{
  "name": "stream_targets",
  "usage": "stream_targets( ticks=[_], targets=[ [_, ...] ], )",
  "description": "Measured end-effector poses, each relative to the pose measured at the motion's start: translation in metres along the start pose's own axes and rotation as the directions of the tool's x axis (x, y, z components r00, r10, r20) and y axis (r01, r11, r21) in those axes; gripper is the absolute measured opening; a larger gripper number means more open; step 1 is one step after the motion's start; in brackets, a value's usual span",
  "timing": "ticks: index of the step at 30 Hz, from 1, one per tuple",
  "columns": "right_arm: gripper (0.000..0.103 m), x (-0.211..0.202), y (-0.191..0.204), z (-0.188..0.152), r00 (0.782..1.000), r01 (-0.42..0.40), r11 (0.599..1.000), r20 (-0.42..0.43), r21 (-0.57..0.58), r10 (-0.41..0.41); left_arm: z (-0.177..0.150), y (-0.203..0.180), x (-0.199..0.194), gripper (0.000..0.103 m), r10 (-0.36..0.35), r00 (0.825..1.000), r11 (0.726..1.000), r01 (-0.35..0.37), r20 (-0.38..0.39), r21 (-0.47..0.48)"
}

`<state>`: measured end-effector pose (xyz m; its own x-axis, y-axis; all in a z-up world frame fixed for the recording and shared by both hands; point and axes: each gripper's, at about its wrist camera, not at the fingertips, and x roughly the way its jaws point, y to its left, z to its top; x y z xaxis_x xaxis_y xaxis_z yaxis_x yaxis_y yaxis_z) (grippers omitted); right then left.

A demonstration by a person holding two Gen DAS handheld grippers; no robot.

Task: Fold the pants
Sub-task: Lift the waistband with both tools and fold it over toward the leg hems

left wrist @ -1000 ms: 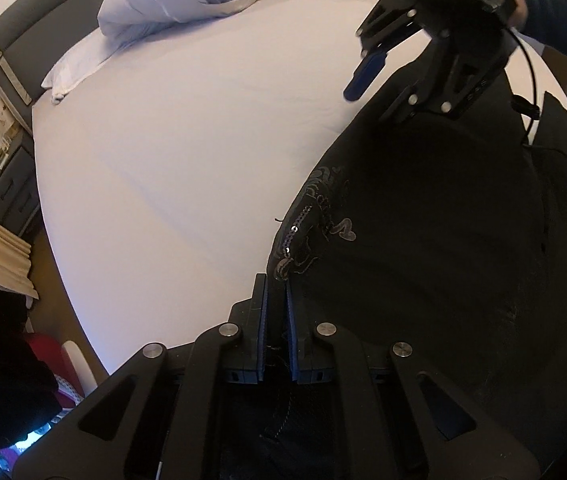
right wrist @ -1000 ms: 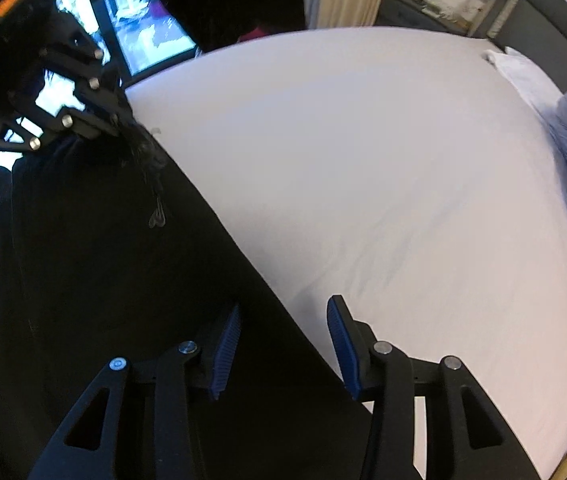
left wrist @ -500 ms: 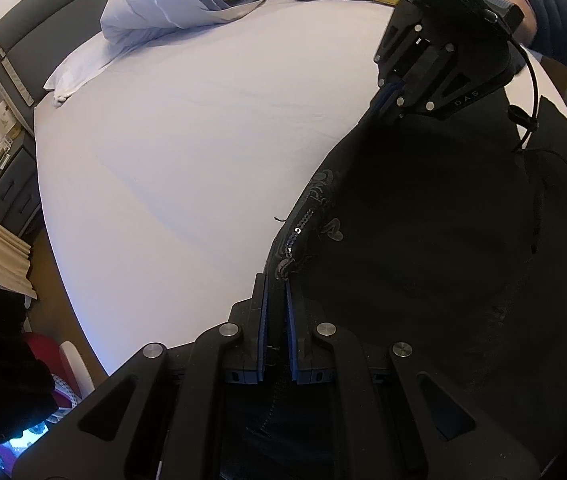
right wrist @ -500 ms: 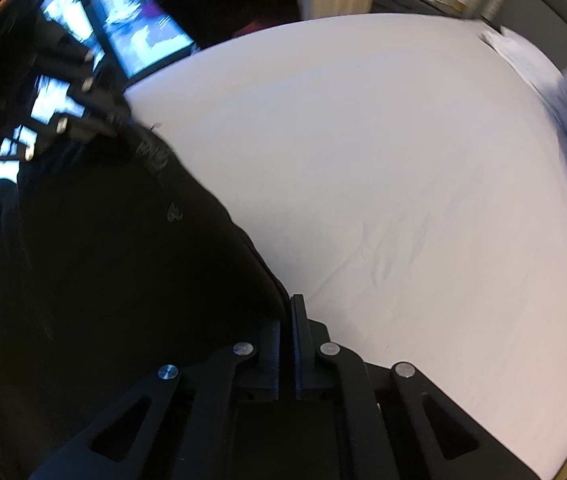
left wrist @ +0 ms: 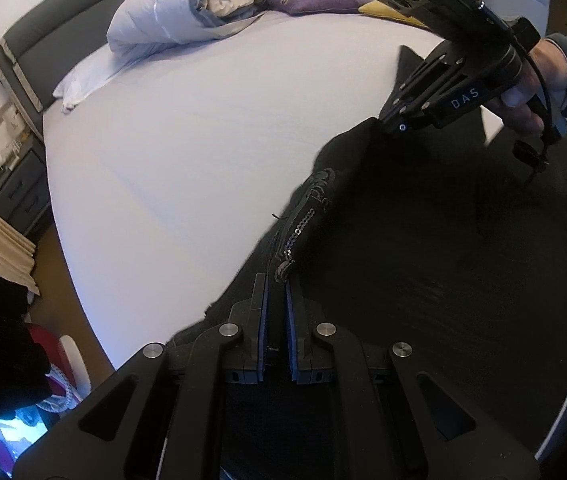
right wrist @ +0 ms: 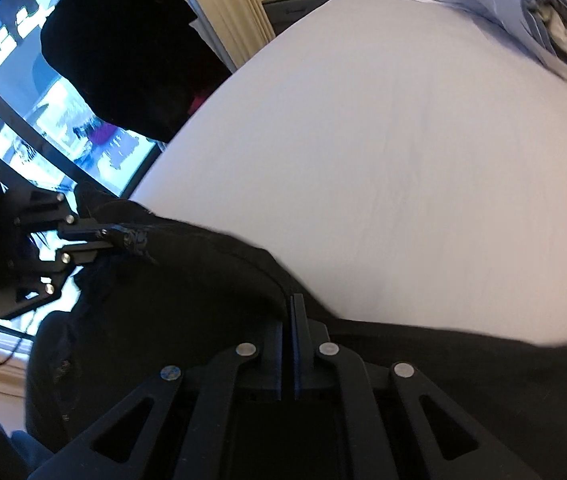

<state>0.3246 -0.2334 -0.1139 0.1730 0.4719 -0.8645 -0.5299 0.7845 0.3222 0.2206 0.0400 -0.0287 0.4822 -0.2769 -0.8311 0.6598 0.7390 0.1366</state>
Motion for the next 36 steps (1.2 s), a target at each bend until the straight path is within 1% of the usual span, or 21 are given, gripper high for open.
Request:
stream_targets(
  ticks=[2,4,6,11,12,17,18,20,22,23,24,28,29,30,32,36],
  targets=[
    [0.004,-0.010,0.009,-0.018,1.000,0.002,1.000,0.001,-0.003,-0.002,-0.005,-0.012,-0.009,0.007,-0.008,1.000,1.000,0.008,0.006,0.001],
    [0.004,-0.013,0.018,-0.025,1.000,0.005,1.000,0.001,-0.007,-0.005,-0.011,-0.024,-0.017,0.007,-0.010,1.000,1.000,0.010,0.008,0.009],
    [0.004,-0.023,0.024,-0.044,1.000,-0.001,1.000,0.002,0.002,0.001,-0.019,-0.034,-0.023,0.007,-0.024,1.000,1.000,0.024,0.005,0.004],
    [0.004,-0.043,0.033,-0.084,1.000,-0.015,1.000,-0.012,0.008,0.015,-0.043,-0.059,-0.034,0.007,-0.048,0.999,0.999,0.048,-0.017,-0.002],
    [0.004,-0.048,0.027,-0.085,1.000,-0.020,1.000,-0.014,0.012,0.020,-0.047,-0.065,-0.034,0.007,-0.050,0.998,0.999,0.050,-0.025,0.006],
    [0.004,-0.051,0.041,-0.114,1.000,-0.011,0.999,-0.017,0.036,0.011,-0.058,-0.088,-0.035,0.007,-0.063,0.996,0.997,0.065,-0.062,0.031],
    [0.004,-0.043,0.048,-0.110,1.000,-0.006,0.999,-0.019,0.032,0.007,-0.059,-0.090,-0.035,0.007,-0.067,0.996,0.997,0.069,-0.065,0.034],
    [0.004,-0.047,0.053,-0.125,0.999,0.027,1.000,-0.026,-0.008,-0.028,-0.061,-0.095,-0.037,0.007,-0.078,0.994,0.996,0.081,-0.070,0.038],
    [0.004,-0.052,0.061,-0.131,0.997,0.067,0.996,-0.034,-0.065,-0.069,-0.060,-0.098,-0.039,0.007,-0.084,0.994,0.995,0.088,-0.074,0.049],
    [0.004,-0.056,0.058,-0.134,0.996,0.075,0.994,-0.035,-0.077,-0.078,-0.060,-0.101,-0.039,0.007,-0.082,0.994,0.994,0.087,-0.079,0.062],
    [0.004,-0.059,0.061,-0.137,0.994,0.099,0.990,-0.036,-0.102,-0.103,-0.059,-0.102,-0.038,0.007,-0.084,0.993,0.994,0.090,-0.083,0.069],
    [0.004,-0.056,0.089,-0.147,0.982,0.176,0.967,-0.041,-0.183,-0.187,-0.061,-0.110,-0.030,0.007,-0.081,0.991,0.991,0.091,-0.109,0.098],
    [0.004,-0.051,0.093,-0.151,0.980,0.185,0.964,-0.041,-0.193,-0.196,-0.057,-0.108,-0.027,0.007,-0.079,0.990,0.991,0.091,-0.114,0.103],
    [0.004,-0.056,0.088,-0.157,0.980,0.186,0.963,-0.040,-0.194,-0.197,-0.057,-0.109,-0.025,0.007,-0.080,0.990,0.991,0.093,-0.118,0.102],
    [0.005,-0.053,0.092,-0.162,0.980,0.189,0.965,-0.034,-0.181,-0.198,-0.054,-0.109,-0.023,0.007,-0.092,0.989,0.991,0.102,-0.119,0.087],
    [0.005,-0.060,0.082,-0.168,0.976,0.211,0.965,-0.014,-0.158,-0.216,-0.045,-0.115,-0.022,0.007,-0.105,0.987,0.989,0.116,-0.118,0.087]
  ],
)
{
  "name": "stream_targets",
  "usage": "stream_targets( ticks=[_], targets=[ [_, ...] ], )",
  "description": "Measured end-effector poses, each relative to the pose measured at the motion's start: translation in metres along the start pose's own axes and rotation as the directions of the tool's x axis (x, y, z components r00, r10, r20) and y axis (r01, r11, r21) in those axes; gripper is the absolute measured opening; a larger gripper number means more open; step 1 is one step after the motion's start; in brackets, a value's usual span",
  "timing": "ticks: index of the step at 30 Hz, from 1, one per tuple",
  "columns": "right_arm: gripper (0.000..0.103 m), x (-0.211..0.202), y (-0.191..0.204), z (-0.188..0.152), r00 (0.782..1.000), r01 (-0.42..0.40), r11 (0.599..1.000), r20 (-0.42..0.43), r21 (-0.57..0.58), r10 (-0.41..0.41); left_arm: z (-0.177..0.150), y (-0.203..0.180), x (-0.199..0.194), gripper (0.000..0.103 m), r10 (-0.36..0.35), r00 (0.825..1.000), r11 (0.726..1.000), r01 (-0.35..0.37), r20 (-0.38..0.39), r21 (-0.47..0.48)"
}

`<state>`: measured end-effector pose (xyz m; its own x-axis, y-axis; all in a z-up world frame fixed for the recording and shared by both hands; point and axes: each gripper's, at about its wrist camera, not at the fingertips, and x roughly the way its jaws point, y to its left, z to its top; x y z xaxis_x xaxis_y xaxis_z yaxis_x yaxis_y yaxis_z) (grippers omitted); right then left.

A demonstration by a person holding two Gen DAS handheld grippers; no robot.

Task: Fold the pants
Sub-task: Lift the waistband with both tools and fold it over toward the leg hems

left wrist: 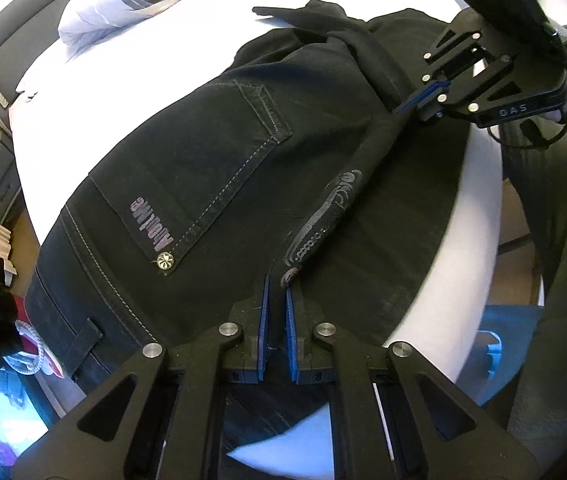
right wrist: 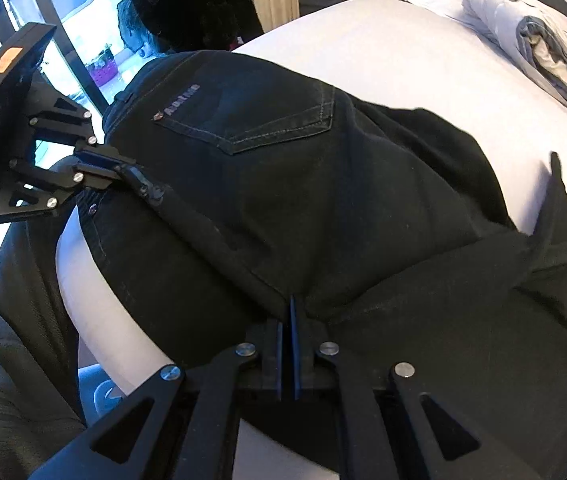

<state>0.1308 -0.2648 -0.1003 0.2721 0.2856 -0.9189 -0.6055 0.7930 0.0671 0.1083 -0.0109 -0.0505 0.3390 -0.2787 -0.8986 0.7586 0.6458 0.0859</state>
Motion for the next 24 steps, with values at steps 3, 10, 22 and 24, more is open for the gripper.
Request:
stream_targets(
  ticks=[3,10,22,24],
  targets=[
    [0.005,0.000,0.010,-0.001,1.000,0.022,1.000,0.007,-0.002,-0.022,0.004,-0.008,0.001,0.007,0.007,1.000,1.000,-0.007,0.003,0.025],
    [0.005,-0.003,0.039,-0.008,0.997,0.081,0.993,0.001,-0.082,-0.082,0.000,-0.020,0.006,0.007,-0.007,1.000,1.000,0.007,0.009,0.023],
    [0.005,-0.015,0.040,-0.024,0.993,0.120,0.988,0.008,-0.095,-0.119,-0.026,-0.021,0.013,0.007,0.004,1.000,0.999,-0.005,0.024,0.043],
    [0.005,-0.001,0.056,-0.023,0.990,0.139,0.985,0.013,-0.105,-0.139,-0.027,-0.021,0.015,0.007,0.016,0.999,0.999,-0.018,0.028,0.047]
  ],
)
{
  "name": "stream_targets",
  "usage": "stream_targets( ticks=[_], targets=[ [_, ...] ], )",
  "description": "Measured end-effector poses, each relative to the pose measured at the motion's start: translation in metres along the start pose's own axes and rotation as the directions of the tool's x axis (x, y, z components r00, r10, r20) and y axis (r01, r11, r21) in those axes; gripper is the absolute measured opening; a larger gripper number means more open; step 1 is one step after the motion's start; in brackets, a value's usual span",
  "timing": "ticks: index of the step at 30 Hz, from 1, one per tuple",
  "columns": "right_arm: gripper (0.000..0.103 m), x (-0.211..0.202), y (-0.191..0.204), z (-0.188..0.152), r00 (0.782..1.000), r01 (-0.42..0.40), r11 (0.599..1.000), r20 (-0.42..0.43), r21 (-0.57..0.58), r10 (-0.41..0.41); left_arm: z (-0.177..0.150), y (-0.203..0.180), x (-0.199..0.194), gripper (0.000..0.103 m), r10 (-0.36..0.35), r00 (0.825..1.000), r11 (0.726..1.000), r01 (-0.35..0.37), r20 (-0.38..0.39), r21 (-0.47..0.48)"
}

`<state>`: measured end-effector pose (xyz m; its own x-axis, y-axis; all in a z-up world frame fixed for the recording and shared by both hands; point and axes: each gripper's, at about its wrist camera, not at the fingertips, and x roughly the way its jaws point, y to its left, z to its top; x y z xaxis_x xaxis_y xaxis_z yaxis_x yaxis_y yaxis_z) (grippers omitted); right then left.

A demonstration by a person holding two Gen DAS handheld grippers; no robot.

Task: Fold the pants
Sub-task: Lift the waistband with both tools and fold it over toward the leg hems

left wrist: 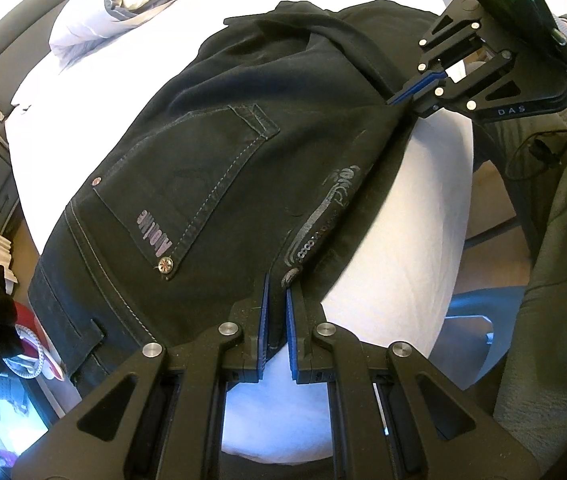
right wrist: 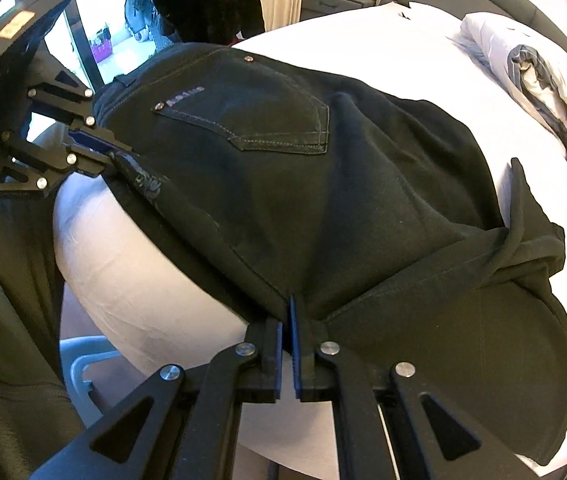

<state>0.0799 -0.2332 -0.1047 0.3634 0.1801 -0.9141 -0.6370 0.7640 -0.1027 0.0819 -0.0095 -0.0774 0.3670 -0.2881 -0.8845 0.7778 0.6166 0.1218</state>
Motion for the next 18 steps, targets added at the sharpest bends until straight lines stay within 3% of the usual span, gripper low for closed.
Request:
stream_targets(
  ticks=[8,13,15,16,17,18],
  targets=[
    [0.005,-0.002,0.005,-0.004,1.000,-0.010,1.000,0.007,0.022,0.010,-0.009,-0.003,-0.001,0.010,0.014,1.000,1.000,-0.014,0.020,-0.013],
    [0.009,0.004,0.004,-0.006,1.000,-0.011,0.999,0.020,0.054,0.010,-0.013,0.007,0.002,0.015,0.011,1.000,0.996,-0.009,0.026,-0.085],
    [0.013,0.002,0.002,-0.008,0.999,-0.025,0.997,0.038,0.078,0.022,-0.013,0.009,-0.004,0.022,0.010,1.000,0.995,-0.008,0.017,-0.101],
    [0.026,0.000,0.000,-0.009,0.998,-0.040,0.995,0.044,0.092,0.036,-0.014,0.012,-0.007,0.032,0.003,1.000,0.993,-0.002,0.002,-0.115],
    [0.034,-0.002,-0.001,-0.011,0.997,-0.064,0.992,0.051,0.108,0.059,-0.014,0.015,-0.012,0.055,-0.011,1.000,0.991,0.010,-0.007,-0.131],
    [0.055,-0.007,-0.002,-0.013,0.994,-0.094,0.988,0.067,0.123,0.087,-0.015,0.018,-0.017,0.068,-0.021,1.000,0.990,0.020,-0.003,-0.143]
  ],
)
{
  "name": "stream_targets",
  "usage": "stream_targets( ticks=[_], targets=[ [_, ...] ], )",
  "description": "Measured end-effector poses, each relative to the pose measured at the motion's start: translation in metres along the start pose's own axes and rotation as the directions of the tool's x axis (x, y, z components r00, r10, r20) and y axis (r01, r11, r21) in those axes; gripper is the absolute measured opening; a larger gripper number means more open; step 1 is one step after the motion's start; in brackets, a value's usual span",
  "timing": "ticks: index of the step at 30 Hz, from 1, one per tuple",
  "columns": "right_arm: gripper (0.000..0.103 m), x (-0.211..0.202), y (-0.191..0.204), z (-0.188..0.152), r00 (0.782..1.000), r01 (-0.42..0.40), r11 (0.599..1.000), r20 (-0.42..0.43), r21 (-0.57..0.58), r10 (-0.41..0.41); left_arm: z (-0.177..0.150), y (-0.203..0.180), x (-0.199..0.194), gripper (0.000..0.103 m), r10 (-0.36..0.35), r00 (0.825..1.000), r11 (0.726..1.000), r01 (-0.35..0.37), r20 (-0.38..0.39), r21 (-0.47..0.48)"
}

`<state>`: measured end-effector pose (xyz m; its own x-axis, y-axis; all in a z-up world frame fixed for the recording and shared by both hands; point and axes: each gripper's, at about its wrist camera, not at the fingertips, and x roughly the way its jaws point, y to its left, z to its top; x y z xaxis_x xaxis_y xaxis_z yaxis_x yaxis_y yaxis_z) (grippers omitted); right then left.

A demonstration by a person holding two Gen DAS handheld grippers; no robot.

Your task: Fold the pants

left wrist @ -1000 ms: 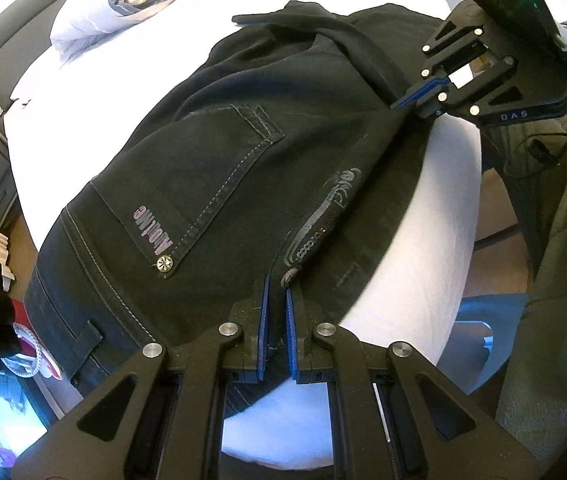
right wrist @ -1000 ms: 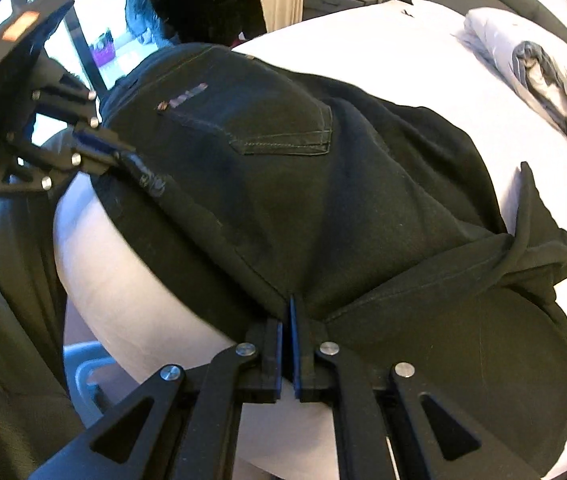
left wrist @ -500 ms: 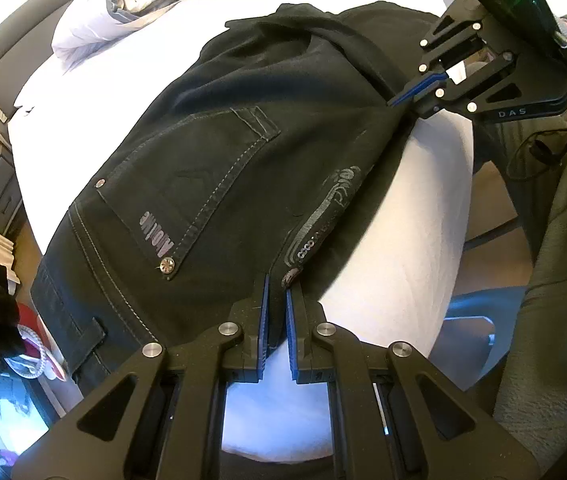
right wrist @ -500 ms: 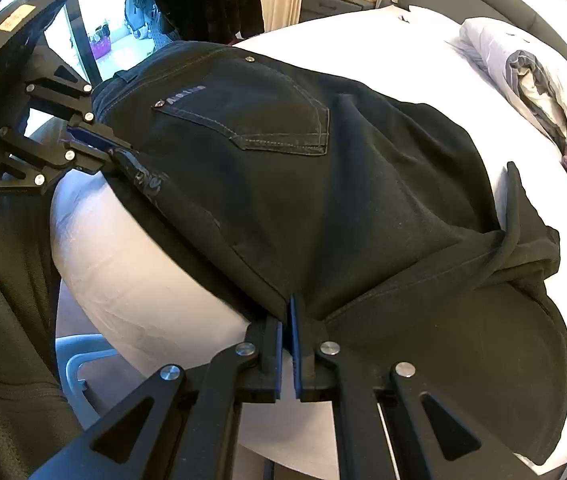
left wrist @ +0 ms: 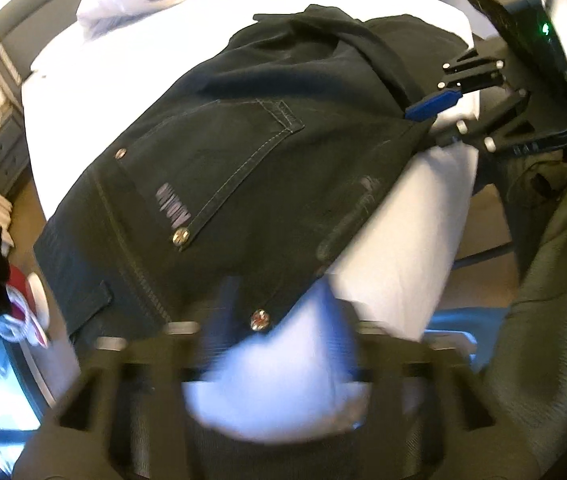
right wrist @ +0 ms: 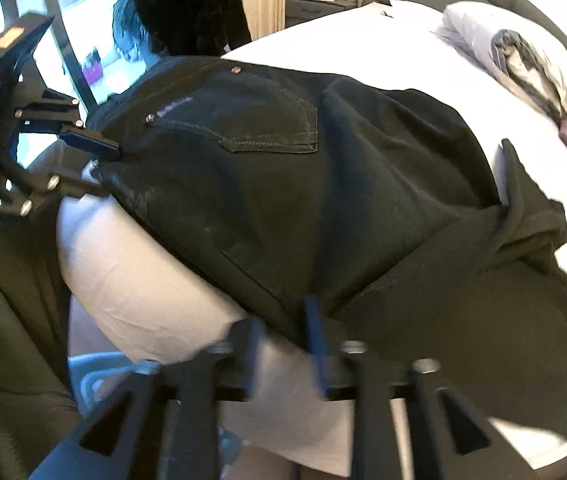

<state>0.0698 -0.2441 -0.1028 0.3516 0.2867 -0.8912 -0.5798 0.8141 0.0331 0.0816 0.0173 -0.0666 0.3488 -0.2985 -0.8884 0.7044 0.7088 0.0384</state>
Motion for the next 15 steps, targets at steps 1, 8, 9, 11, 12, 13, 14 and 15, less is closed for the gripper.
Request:
stream_targets(
  ticks=[1,8,9,11,12,13,14,15],
  targets=[
    [0.062,-0.005,0.000,-0.001,1.000,-0.012,1.000,0.017,0.010,0.012,0.000,0.002,-0.010,0.075,-0.004,1.000,1.000,0.004,0.021,-0.011],
    [0.061,-0.023,-0.014,0.000,0.992,-0.057,0.988,0.122,0.145,0.039,0.050,0.012,-0.048,0.075,-0.032,0.977,0.990,0.060,0.212,-0.125],
    [0.061,-0.019,-0.017,0.000,0.992,-0.064,0.986,0.117,0.154,0.046,0.058,0.010,-0.044,0.075,-0.040,0.974,0.989,0.070,0.224,-0.132],
    [0.061,-0.005,-0.022,-0.005,0.994,-0.082,0.983,0.079,0.164,0.070,0.075,0.001,-0.029,0.075,-0.064,0.969,0.987,0.096,0.237,-0.126],
    [0.061,0.003,-0.023,-0.008,0.996,-0.075,0.984,0.054,0.162,0.068,0.083,-0.005,-0.019,0.075,-0.087,0.966,0.986,0.119,0.244,-0.119],
    [0.060,0.001,-0.021,-0.011,0.996,-0.072,0.986,0.065,0.151,0.063,0.091,-0.009,-0.007,0.073,-0.107,0.964,0.982,0.140,0.242,-0.123],
    [0.060,-0.003,-0.019,-0.011,0.995,-0.076,0.986,0.071,0.147,0.066,0.100,-0.012,0.002,0.067,-0.122,0.964,0.978,0.157,0.237,-0.134],
    [0.060,-0.009,-0.020,-0.011,0.994,-0.095,0.984,0.074,0.154,0.084,0.105,-0.013,0.008,0.064,-0.138,0.961,0.974,0.175,0.239,-0.143]
  ],
)
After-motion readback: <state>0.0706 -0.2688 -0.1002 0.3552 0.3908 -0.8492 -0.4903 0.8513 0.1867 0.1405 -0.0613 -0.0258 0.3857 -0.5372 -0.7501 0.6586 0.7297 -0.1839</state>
